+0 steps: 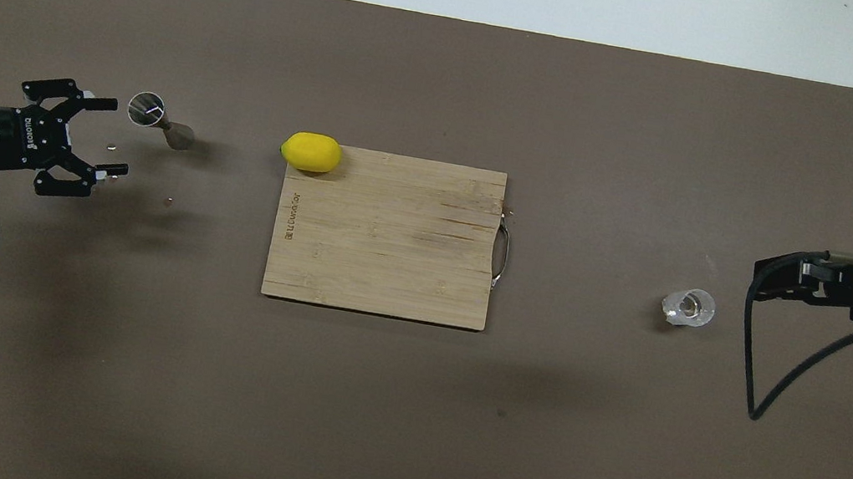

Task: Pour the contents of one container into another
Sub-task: 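Move the open left gripper toward the dark metal cup, then close the left gripper around the dark metal cup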

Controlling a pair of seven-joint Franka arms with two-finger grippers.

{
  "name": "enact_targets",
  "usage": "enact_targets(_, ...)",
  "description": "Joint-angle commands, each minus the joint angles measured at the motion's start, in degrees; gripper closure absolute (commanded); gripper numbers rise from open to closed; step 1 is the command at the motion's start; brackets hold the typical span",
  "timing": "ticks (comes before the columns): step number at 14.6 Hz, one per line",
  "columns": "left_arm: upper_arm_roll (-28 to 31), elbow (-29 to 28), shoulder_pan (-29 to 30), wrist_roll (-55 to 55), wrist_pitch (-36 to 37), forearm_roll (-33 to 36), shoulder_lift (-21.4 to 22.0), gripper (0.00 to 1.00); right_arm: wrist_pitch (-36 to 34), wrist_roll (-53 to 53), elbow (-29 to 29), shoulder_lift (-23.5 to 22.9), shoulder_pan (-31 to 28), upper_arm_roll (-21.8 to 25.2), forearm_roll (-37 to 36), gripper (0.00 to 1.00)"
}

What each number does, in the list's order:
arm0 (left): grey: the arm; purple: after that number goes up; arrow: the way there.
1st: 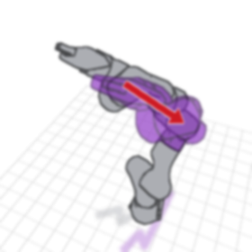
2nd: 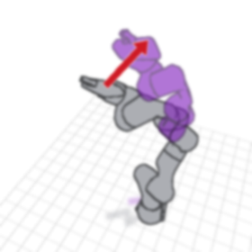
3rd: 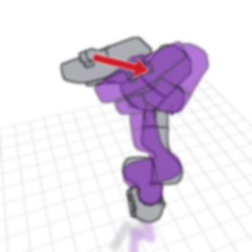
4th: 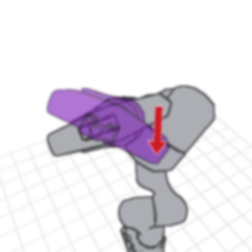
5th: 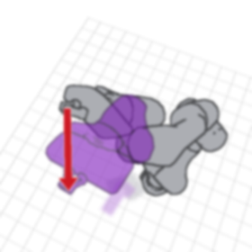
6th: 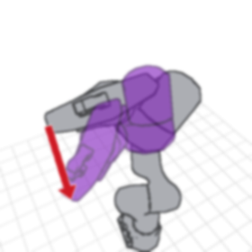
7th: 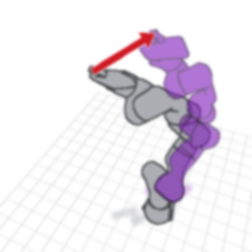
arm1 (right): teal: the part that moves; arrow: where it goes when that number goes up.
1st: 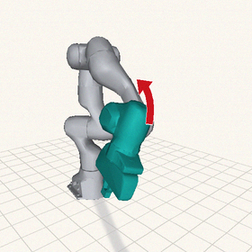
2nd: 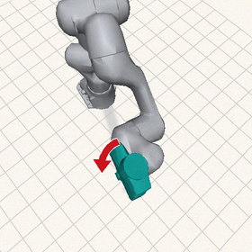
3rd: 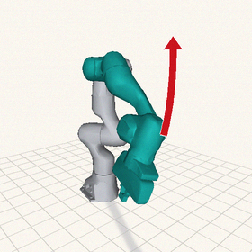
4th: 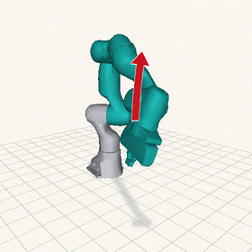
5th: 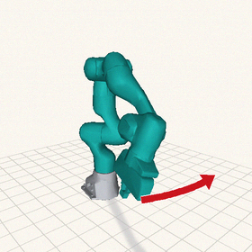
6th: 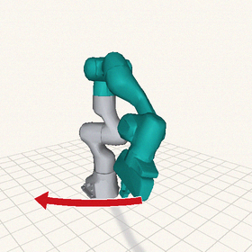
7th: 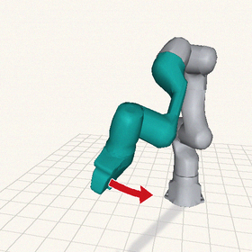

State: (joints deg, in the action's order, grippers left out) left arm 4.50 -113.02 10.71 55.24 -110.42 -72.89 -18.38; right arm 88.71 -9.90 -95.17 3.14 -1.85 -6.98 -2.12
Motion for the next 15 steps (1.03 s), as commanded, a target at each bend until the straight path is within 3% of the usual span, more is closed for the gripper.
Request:
enact_targets(1, 0.16, -1.07, -0.51, -0.92, -2.69, -4.35, -0.59, 0.0, -0.03, 1.38, -0.89, 1.07, -0.7, 0.03, 1.33, 0.0)
enact_targets(15, -2.57, -0.36, -0.42, -2.41, -3.48, -8.05, -2.36, 0.0, -0.03, 1.38, -0.89, 1.07, -0.7, 0.03, 1.33, 0.0)
